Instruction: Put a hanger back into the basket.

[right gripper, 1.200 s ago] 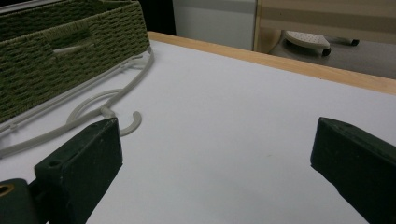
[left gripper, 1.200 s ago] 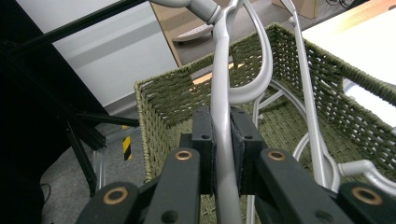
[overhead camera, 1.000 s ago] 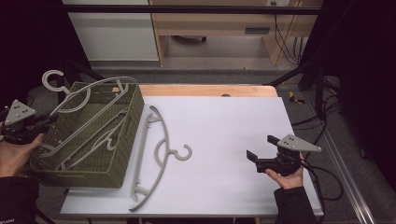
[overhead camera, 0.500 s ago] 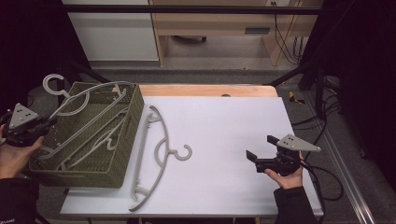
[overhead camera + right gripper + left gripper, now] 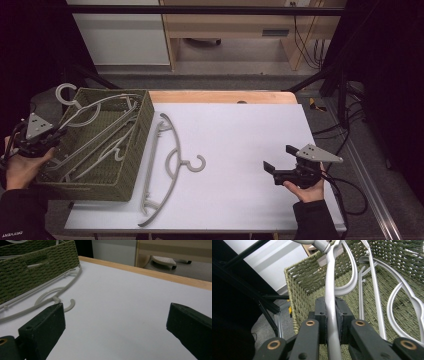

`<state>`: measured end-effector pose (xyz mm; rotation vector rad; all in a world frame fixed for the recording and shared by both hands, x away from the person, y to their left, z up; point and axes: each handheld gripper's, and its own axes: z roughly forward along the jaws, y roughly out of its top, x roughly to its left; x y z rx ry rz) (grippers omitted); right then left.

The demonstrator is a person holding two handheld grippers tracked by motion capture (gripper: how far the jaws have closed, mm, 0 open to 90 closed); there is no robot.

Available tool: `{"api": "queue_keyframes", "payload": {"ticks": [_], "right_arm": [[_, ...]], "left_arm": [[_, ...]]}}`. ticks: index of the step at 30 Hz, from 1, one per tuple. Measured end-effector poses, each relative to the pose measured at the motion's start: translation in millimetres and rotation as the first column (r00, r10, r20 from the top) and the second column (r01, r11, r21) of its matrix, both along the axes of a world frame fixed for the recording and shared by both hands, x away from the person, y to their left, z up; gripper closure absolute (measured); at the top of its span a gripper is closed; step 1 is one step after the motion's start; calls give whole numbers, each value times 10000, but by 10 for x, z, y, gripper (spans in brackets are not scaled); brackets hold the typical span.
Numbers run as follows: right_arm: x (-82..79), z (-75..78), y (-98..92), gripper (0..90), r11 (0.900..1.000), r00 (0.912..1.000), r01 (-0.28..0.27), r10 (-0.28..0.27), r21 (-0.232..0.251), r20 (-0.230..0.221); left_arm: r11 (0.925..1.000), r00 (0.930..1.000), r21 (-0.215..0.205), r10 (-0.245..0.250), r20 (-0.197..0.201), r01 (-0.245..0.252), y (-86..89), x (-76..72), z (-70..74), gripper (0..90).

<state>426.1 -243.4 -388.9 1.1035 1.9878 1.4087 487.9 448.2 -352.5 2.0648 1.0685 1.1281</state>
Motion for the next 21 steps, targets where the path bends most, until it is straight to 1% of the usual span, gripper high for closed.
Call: {"api": "queue_keyframes", "payload": {"ticks": [1,3,5,7,9,13,14,17,19,20,21], "right_arm": [[0,-1,1,23,10000,10000,-18,18,-3,-4],[3,-4,0,23,10000,10000,-76,76,-63,-5],[4,-7,3,23,9999,10000,-77,77,-67,4],[4,-7,3,23,10000,10000,-82,82,-52,7],[3,-6,4,23,10000,10000,-83,83,-36,-2],[1,-3,4,23,10000,10000,-64,64,-18,24],[-2,-1,2,24,10000,10000,-43,43,9,15],[-8,7,-7,24,9999,9999,-109,108,28,61],[-12,12,-8,24,9999,10000,-71,70,84,66],[-15,15,-12,24,9999,9999,-76,76,97,85],[-18,18,-14,24,9999,9999,-81,80,112,83]], "left_arm": [[10000,10000,34,49,-61,-49,4,3,-20,819],[9997,9998,176,191,-3,-191,8,5,-57,819],[9995,9995,185,277,-155,-274,32,7,-107,819],[9994,9992,168,322,-226,-319,41,5,-146,819],[9995,9991,84,298,-289,-296,34,-3,-180,818],[9995,9986,325,47,-533,-29,-43,-8,-206,817],[9995,9985,310,-20,-552,37,-65,-15,-194,817],[9997,9976,69,-239,-649,244,-87,-42,-165,812],[9992,9965,-189,-377,-741,364,-104,-67,-139,808],[9989,9955,-203,-434,-842,418,-108,-73,-129,805],[9983,9941,-348,-507,-956,476,-126,-82,-118,803]]}}
